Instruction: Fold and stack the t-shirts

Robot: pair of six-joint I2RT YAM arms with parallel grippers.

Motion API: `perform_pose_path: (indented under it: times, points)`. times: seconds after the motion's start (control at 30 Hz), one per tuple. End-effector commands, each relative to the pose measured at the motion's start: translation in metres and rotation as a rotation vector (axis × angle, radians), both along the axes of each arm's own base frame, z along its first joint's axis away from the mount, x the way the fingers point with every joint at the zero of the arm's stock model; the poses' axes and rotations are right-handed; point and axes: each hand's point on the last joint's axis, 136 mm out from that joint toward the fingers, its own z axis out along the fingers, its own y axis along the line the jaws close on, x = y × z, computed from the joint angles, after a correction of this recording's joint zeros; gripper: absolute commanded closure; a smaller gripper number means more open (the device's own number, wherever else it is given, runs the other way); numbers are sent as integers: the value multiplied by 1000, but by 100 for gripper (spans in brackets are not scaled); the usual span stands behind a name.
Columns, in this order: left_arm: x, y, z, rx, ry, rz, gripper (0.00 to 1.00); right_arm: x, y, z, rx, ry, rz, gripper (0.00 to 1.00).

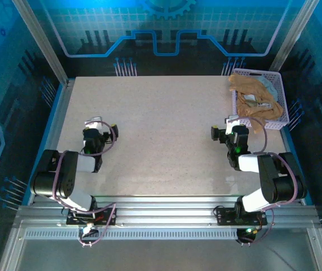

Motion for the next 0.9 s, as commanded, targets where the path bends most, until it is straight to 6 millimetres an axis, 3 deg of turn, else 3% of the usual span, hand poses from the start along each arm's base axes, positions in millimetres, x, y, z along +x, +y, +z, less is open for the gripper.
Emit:
perform_pose_path:
  times: [0.0, 0.7, 0.87]
  points:
    - [6, -6, 9, 10, -24, -29, 1, 6, 2, 6, -8, -23, 12, 0]
    - [6, -6, 9, 8, -25, -30, 1, 6, 1, 7, -7, -27, 11, 0]
    - [-5, 0, 26, 52, -74, 38, 1, 1, 5, 34, -44, -29, 10, 0]
